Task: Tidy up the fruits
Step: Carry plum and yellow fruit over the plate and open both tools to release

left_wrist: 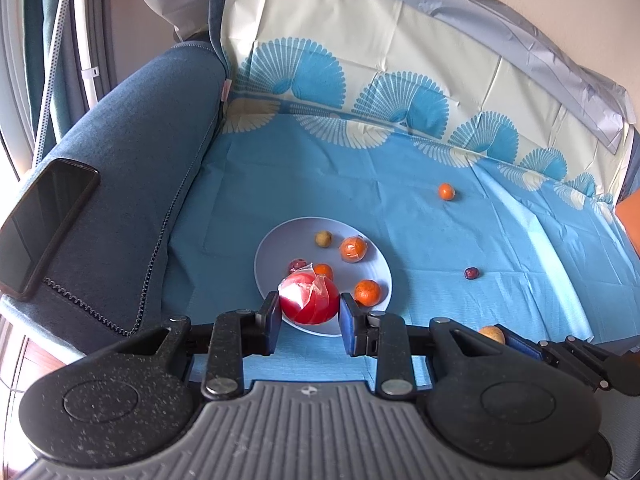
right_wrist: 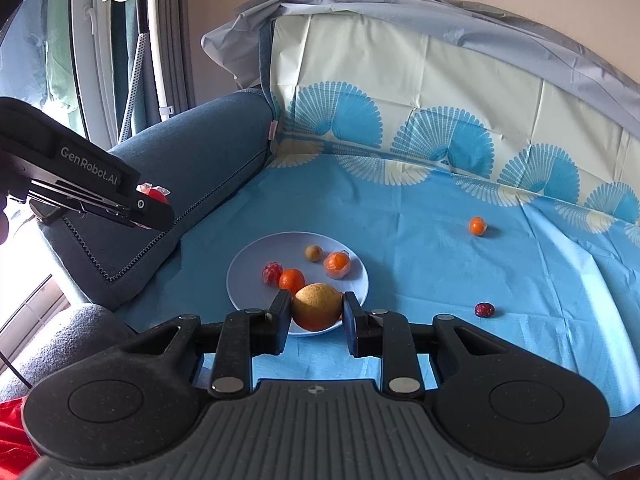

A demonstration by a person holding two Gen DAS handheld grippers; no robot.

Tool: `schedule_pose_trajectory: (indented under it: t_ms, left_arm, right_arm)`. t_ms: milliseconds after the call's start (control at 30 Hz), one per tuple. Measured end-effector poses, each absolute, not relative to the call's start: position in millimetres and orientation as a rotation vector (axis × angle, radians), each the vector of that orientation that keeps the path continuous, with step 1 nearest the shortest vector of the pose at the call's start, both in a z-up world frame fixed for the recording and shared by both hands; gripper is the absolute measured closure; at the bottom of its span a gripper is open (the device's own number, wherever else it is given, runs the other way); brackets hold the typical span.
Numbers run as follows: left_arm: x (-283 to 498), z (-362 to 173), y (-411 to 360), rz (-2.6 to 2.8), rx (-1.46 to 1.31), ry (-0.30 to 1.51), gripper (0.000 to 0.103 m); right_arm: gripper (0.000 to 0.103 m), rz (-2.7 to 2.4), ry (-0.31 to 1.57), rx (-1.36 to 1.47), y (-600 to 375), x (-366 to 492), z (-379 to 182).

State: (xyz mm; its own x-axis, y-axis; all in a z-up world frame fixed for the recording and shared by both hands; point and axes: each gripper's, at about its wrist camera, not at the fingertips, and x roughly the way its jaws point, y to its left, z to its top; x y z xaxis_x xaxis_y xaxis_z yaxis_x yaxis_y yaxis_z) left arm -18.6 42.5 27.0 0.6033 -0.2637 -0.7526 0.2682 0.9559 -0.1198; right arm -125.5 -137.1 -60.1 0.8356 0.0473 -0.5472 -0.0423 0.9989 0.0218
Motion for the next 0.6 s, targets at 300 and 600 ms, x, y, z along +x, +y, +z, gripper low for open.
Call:
schedule_pose_trajectory:
  t_ms: [300, 600]
  left_arm:
    - [14.9, 2.6, 28.4, -0.316, 0.019, 0.920, 0.069]
    - [56.0, -36.3, 12.4, -0.326, 0.049, 0.989, 0.069]
  right_arm:
    - [0.074, 0.034, 0.607, 0.017, -142.8, -90.9, -74.2]
    - [0.074, 0.052, 0.658, 0.002, -145.6, -43.8, -98.3]
